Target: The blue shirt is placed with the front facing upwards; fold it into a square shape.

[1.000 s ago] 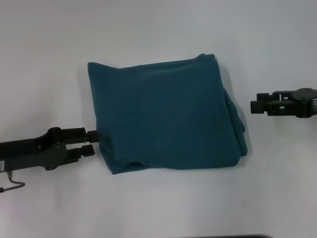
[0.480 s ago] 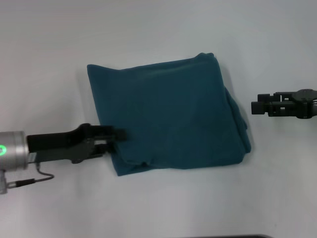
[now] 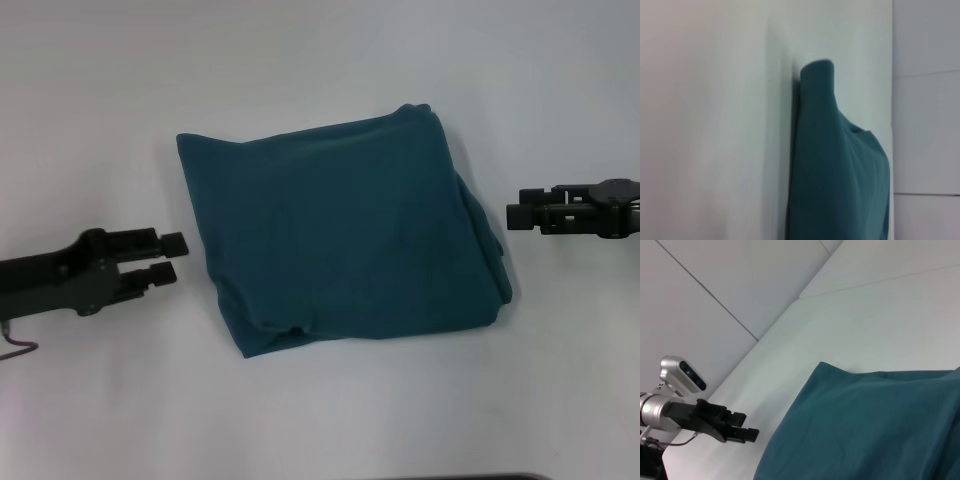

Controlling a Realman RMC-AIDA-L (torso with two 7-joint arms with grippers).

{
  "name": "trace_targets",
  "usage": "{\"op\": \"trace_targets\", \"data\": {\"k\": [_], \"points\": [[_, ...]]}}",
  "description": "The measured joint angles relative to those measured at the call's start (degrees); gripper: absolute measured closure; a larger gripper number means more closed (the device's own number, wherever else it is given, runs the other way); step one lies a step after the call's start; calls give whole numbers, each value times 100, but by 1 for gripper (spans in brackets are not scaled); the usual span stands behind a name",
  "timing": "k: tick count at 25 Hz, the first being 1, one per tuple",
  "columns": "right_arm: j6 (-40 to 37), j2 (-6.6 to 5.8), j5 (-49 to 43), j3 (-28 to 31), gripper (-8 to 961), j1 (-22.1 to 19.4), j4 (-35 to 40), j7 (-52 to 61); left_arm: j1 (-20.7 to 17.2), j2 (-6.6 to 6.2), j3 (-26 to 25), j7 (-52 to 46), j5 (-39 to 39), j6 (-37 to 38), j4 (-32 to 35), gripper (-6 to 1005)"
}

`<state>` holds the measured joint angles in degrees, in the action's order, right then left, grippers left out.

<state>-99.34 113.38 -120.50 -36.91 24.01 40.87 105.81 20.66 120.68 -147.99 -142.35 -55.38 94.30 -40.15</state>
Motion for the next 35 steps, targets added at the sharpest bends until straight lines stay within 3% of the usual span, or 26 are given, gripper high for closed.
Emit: {"op": "trace_targets", "data": {"k": [8, 12, 19, 23, 31, 35], "points": [[-5, 0, 0, 0, 233, 13, 0, 0, 128, 88, -33, 2, 61, -19, 28, 478], [-7, 0, 0, 0, 233, 4, 0, 0, 173, 115, 309, -110, 81, -26, 50, 478], [-7, 0, 0, 0, 233, 37, 0, 0, 342, 318, 815, -127, 47, -363, 213, 479], [-6, 0, 1, 0, 233, 42, 0, 0, 416, 304, 805, -88, 25, -397, 335, 479], [11, -6, 8, 0, 233, 28, 0, -6, 85, 160, 289, -245, 6, -56, -248, 480], [15, -3, 10, 0, 233, 18, 0, -6, 142, 196, 270, -256, 28, -196, -236, 480]]}}
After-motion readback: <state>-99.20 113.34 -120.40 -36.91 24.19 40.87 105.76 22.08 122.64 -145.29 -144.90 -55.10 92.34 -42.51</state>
